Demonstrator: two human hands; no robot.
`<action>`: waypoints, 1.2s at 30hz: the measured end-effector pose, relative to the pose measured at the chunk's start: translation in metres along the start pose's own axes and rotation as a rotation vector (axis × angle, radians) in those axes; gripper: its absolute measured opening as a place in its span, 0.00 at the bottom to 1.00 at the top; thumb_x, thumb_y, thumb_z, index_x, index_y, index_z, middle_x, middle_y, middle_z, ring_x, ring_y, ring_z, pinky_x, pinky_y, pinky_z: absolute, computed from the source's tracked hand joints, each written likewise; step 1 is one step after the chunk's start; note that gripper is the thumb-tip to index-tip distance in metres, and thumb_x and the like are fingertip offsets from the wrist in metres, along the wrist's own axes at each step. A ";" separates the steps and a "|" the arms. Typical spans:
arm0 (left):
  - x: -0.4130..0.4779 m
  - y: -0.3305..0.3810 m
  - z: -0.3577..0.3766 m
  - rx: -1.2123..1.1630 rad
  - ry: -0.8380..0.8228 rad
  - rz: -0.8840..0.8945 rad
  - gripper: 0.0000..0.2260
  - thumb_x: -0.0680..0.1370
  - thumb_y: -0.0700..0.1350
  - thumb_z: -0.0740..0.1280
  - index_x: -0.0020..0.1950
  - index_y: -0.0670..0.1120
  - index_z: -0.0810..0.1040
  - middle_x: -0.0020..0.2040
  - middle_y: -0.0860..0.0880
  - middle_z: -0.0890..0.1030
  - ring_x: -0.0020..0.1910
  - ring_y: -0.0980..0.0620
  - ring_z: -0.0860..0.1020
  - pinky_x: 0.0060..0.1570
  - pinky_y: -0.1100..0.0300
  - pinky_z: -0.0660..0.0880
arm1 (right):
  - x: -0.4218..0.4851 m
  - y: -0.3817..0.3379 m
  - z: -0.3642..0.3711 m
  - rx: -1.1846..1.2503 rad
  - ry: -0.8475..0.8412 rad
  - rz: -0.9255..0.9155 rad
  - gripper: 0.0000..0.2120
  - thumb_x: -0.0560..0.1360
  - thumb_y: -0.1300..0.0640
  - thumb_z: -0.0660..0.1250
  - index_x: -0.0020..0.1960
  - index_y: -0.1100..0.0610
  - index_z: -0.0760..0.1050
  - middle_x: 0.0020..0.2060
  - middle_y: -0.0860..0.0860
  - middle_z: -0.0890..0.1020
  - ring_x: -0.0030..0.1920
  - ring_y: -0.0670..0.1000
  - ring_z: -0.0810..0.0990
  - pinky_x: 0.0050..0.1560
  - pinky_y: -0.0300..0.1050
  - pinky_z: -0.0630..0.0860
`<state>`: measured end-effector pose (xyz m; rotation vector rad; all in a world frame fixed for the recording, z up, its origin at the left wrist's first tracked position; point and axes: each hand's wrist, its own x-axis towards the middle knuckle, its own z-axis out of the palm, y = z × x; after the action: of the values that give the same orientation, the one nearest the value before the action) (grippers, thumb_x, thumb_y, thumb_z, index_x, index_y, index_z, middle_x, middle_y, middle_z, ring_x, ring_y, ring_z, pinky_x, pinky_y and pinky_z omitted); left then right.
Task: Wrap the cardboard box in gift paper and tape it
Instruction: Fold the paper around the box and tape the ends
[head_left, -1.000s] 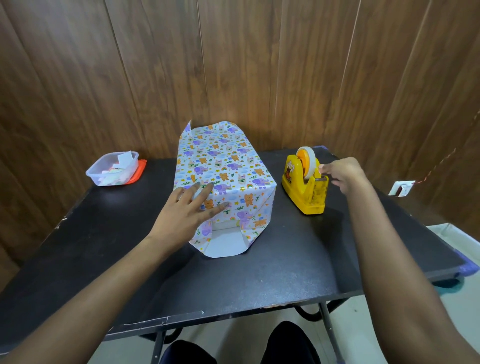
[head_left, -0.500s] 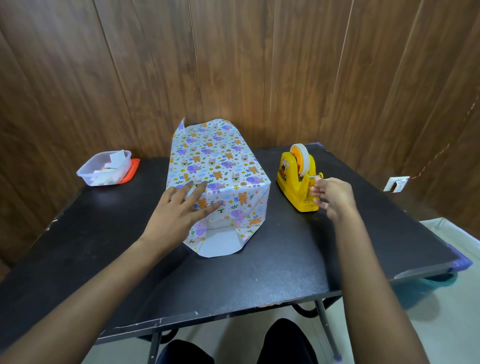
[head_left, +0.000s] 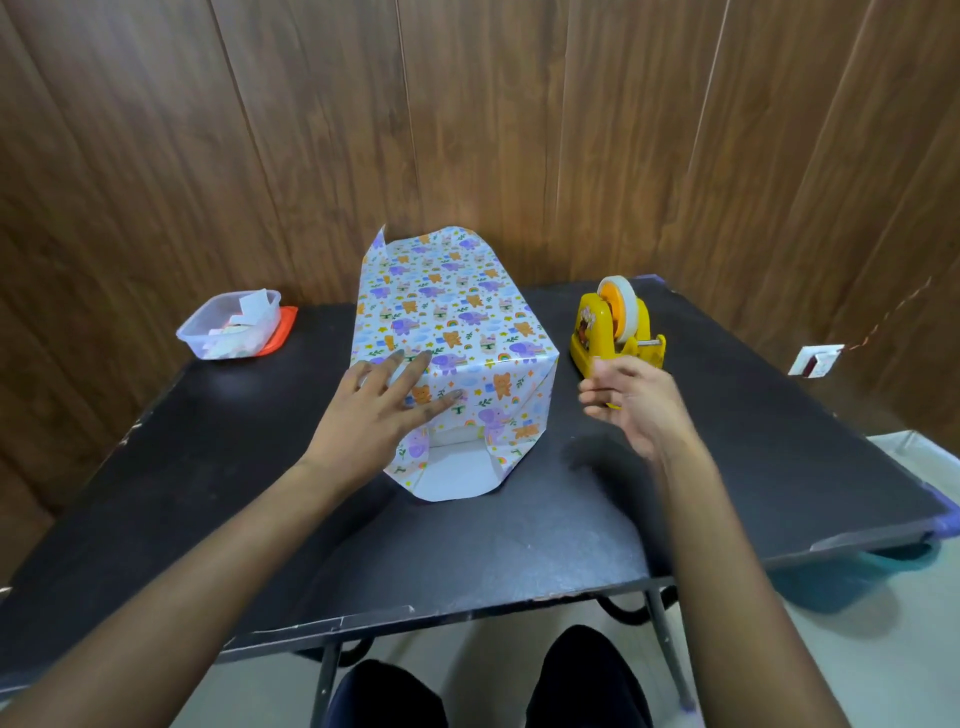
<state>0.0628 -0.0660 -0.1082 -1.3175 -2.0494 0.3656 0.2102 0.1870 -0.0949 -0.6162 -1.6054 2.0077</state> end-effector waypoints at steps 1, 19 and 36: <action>-0.001 0.001 -0.001 -0.001 -0.006 -0.009 0.43 0.61 0.33 0.72 0.71 0.59 0.61 0.69 0.40 0.71 0.62 0.36 0.73 0.53 0.44 0.70 | -0.004 -0.002 0.009 -0.149 -0.121 -0.009 0.09 0.78 0.65 0.62 0.39 0.60 0.72 0.32 0.57 0.77 0.27 0.49 0.77 0.27 0.38 0.76; 0.000 0.000 -0.004 0.022 -0.005 -0.017 0.43 0.61 0.35 0.73 0.70 0.59 0.63 0.69 0.41 0.70 0.63 0.36 0.73 0.55 0.45 0.64 | 0.001 0.051 0.062 -0.457 0.165 -0.073 0.08 0.74 0.60 0.69 0.42 0.66 0.77 0.27 0.52 0.78 0.24 0.49 0.76 0.26 0.42 0.78; -0.003 -0.002 0.000 -0.007 -0.019 -0.004 0.56 0.59 0.35 0.75 0.75 0.61 0.44 0.70 0.41 0.67 0.64 0.37 0.71 0.54 0.43 0.68 | 0.002 0.008 0.012 -0.723 0.408 -0.256 0.06 0.74 0.58 0.68 0.42 0.61 0.76 0.38 0.55 0.78 0.40 0.52 0.76 0.40 0.44 0.70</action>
<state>0.0620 -0.0695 -0.1077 -1.3187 -2.0706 0.3709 0.2007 0.1778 -0.1004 -0.9414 -1.9951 0.9994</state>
